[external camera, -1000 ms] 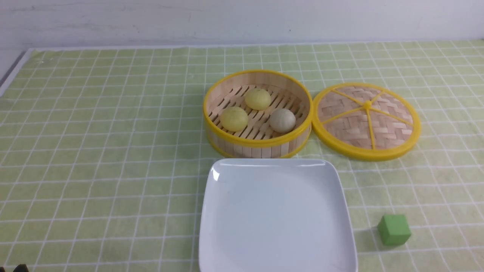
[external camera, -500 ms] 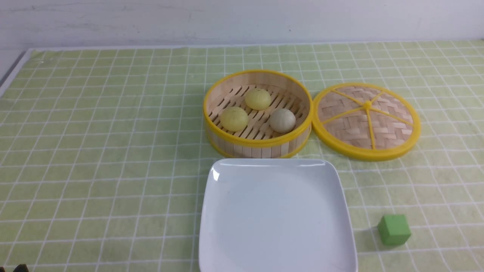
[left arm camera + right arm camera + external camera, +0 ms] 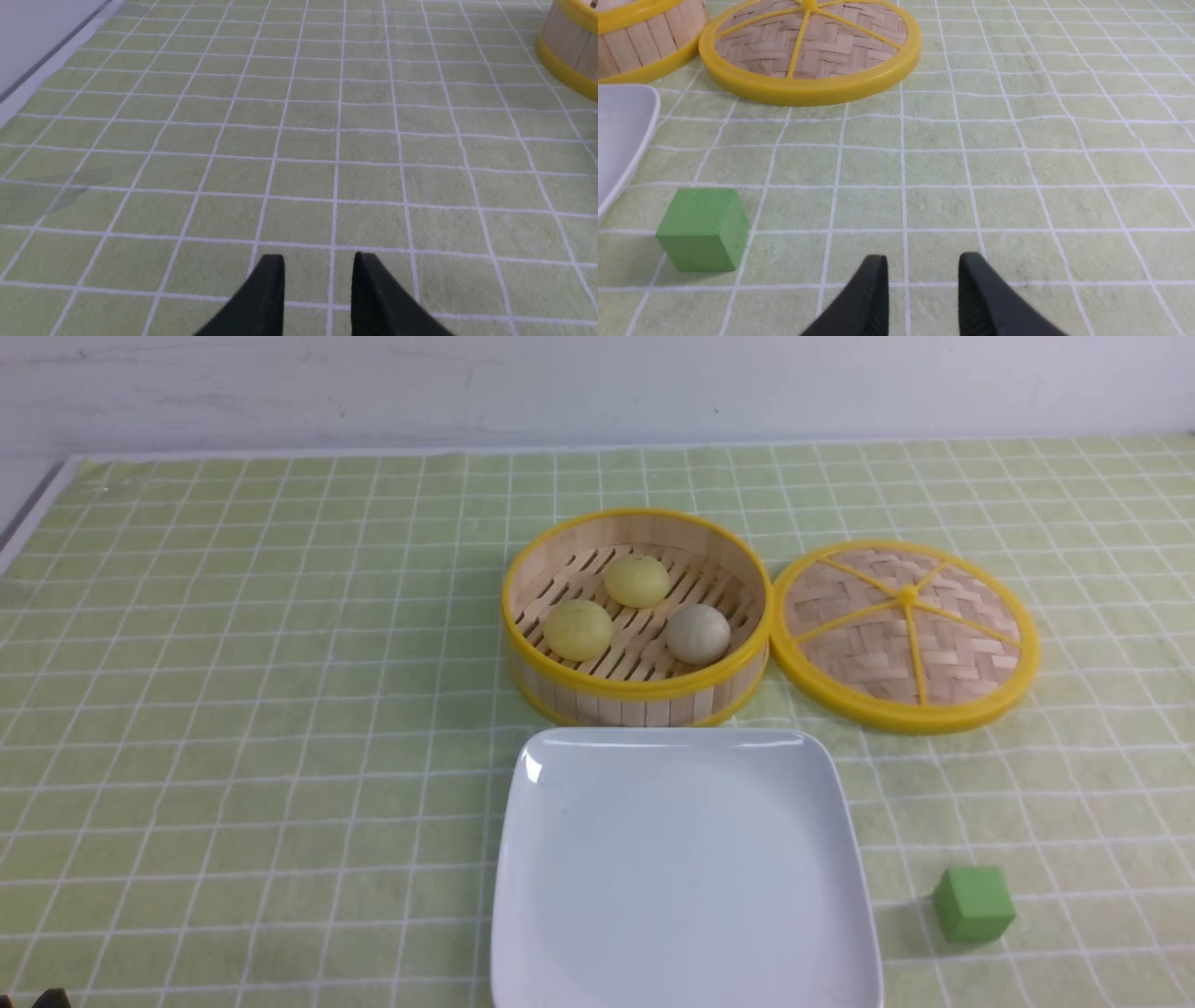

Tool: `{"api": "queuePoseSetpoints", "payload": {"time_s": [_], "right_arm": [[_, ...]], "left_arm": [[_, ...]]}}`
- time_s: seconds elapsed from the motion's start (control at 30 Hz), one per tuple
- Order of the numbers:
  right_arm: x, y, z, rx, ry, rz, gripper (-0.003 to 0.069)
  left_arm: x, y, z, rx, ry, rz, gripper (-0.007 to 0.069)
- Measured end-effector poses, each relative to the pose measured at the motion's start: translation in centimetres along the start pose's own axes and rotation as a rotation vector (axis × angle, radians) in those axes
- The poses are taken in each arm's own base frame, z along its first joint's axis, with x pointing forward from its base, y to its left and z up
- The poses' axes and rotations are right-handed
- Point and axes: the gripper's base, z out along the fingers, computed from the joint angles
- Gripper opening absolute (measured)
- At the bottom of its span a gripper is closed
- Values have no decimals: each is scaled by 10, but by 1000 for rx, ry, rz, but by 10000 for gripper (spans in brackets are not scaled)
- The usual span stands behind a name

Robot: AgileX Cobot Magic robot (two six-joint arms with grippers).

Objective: Put the steamed buns into the plate on the green tablecloth.
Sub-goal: 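Reach toward a bun in the bamboo steamer with the right gripper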

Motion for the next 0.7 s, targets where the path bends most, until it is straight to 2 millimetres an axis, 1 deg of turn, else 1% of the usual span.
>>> {"api": "queuePoseSetpoints", "payload": {"time_s": [0.1,0.17,0.2,0.23,0.27,0.37,0.4,0.43,0.5,0.53,0.57,0.6,0.63,0.67,0.7], "right_arm": [[-1,1,0,-13,-9,44,240],[-2,6,0,-67,-21,245,240],[-2,8,0,-94,-21,358,240],[-4,10,0,-125,-22,486,240],[-4,12,0,-148,-19,578,240],[-6,15,-1,-189,-14,736,240],[-7,16,-1,-197,-15,762,240],[-7,16,-1,-198,-14,766,240],[-7,17,-1,-209,-13,795,240],[-8,17,-2,-212,-16,801,237],[-15,17,-5,-222,-34,800,219],[-15,17,-5,-222,-33,798,219],[-35,17,-14,-243,-92,769,168],[-46,16,-20,-245,-120,732,136],[-62,16,-27,-245,-151,678,89]], "left_arm": [[-1,-1,0,12,-13,-67,240],[-3,-5,0,61,-30,-306,240],[-5,-7,0,91,-38,-456,240],[-7,-10,-1,135,-38,-665,240],[-7,-12,-1,157,-31,-786,240],[-10,-16,-2,218,1,-1130,240],[-10,-16,-2,227,7,-1192,240],[-10,-16,-2,229,7,-1197,240],[-13,-16,-2,245,-10,-1287,237],[-14,-16,-2,251,-24,-1303,230],[-19,-15,-4,261,-38,-1289,209],[-18,-16,-4,261,-34,-1284,209],[-35,-17,-12,292,-57,-1180,163],[-45,-17,-19,308,-77,-1099,135],[-59,-18,-27,327,-98,-1013,95]]}}
